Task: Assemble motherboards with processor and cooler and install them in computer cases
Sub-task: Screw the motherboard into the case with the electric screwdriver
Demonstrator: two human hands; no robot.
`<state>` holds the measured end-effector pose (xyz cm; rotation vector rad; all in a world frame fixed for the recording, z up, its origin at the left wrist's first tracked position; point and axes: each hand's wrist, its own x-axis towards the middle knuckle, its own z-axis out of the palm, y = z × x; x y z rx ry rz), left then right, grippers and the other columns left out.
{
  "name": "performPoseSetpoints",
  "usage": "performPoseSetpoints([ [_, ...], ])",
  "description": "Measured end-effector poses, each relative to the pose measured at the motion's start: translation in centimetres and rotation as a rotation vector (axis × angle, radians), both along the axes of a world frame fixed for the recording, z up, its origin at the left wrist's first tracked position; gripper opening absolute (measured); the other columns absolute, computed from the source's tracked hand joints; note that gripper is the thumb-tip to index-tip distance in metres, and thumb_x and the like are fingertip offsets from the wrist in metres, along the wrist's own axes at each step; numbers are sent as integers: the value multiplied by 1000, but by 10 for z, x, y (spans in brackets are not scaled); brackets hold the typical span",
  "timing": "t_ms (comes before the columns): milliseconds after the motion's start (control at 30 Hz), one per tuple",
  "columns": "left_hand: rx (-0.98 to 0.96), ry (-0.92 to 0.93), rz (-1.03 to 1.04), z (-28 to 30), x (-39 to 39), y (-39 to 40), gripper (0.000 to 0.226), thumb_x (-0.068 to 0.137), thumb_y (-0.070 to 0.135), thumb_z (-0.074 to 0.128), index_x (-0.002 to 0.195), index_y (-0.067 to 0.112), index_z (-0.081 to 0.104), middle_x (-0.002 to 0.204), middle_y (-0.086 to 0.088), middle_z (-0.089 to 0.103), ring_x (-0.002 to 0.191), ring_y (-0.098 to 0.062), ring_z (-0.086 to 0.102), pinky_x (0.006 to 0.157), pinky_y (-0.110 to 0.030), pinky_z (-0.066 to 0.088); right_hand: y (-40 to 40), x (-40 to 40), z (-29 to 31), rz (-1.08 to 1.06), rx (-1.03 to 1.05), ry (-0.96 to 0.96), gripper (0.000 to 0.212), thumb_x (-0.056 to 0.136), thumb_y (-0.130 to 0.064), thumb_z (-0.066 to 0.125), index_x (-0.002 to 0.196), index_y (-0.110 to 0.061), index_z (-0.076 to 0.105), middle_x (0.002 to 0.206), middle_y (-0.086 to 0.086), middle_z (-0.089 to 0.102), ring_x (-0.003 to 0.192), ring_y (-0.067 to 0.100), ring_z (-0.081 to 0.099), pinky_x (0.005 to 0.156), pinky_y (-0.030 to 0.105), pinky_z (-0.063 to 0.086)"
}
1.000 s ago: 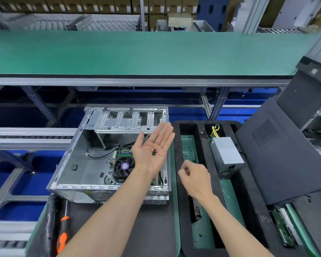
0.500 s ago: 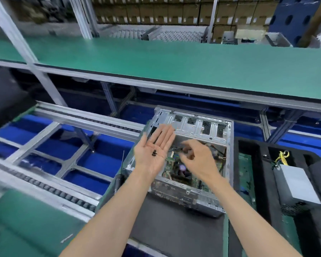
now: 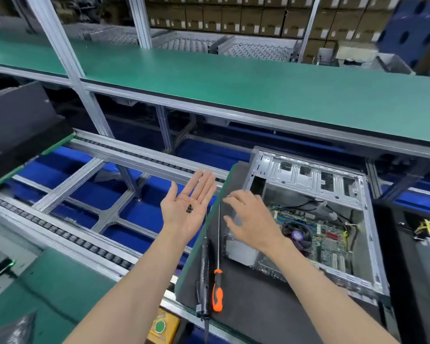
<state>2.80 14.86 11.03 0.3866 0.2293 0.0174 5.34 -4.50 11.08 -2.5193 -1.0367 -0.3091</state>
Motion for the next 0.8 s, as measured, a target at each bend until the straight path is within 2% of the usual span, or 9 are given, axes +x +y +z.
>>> performPoseSetpoints([
  [67, -8, 8, 9, -3, -2, 16, 68, 107, 49, 30, 139, -7, 52, 143, -27, 52, 132, -40, 53, 109, -49, 43, 21, -12, -7, 133, -78, -206, 22, 86, -16, 62, 106, -9, 66, 103, 6, 62, 94, 28, 55, 84, 41, 45],
  [167, -22, 10, 12, -10, -6, 39, 68, 107, 49, 30, 140, -7, 51, 143, -27, 52, 132, -41, 52, 109, -48, 42, 53, -35, -30, 434, -355, -195, 20, 77, -11, 62, 97, -11, 63, 93, 5, 58, 87, 24, 50, 79, 36, 44],
  [233, -32, 9, 8, -15, -9, 50, 68, 106, 49, 30, 135, -7, 56, 144, -26, 52, 133, -40, 52, 110, -48, 42, 70, -47, -51, 533, -567, -112, 30, 77, -9, 69, 106, -9, 63, 105, 8, 61, 97, 27, 53, 81, 36, 44],
  [300, -37, 10, 6, -20, -12, 57, 67, 106, 49, 31, 133, -6, 59, 144, -25, 52, 133, -39, 52, 111, -47, 42, 80, -54, -71, 529, -732, -77, 38, 83, -10, 70, 120, -7, 60, 123, 12, 58, 114, 30, 51, 90, 40, 44],
  [400, -59, 7, 10, -23, -13, 63, 67, 106, 49, 32, 132, -6, 59, 144, -24, 53, 133, -39, 52, 111, -48, 43, 84, -55, -90, 526, -875, -88, 38, 91, -13, 67, 127, -10, 58, 132, 11, 54, 128, 29, 45, 103, 45, 39],
  [500, -77, 4, 9, -24, -13, 66, 67, 105, 50, 34, 132, -6, 59, 144, -25, 53, 133, -40, 52, 113, -48, 42, 84, -54, -95, 562, -862, -105, 31, 91, -19, 68, 122, -20, 63, 124, 1, 61, 122, 22, 52, 102, 39, 43],
  [600, -83, 1, 5, -25, -12, 69, 67, 105, 50, 35, 132, -7, 59, 144, -25, 52, 133, -40, 52, 115, -48, 39, 84, -52, -97, 597, -868, -135, 19, 78, -38, 78, 95, -39, 70, 96, -17, 67, 97, 6, 63, 82, 25, 50],
  [667, -80, 0, -3, -26, -13, 70, 67, 105, 50, 35, 132, -6, 59, 144, -25, 52, 134, -39, 51, 115, -48, 39, 83, -54, -98, 549, -798, -153, 16, 72, -43, 82, 82, -40, 70, 81, -19, 65, 81, 3, 62, 72, 22, 48],
  [800, -80, -9, -7, -24, -13, 72, 66, 105, 49, 35, 131, -7, 60, 143, -24, 53, 133, -39, 52, 112, -48, 43, 83, -53, -93, 512, -604, -178, 19, 76, -26, 79, 89, -32, 68, 84, -14, 66, 79, 10, 63, 78, 25, 51],
])
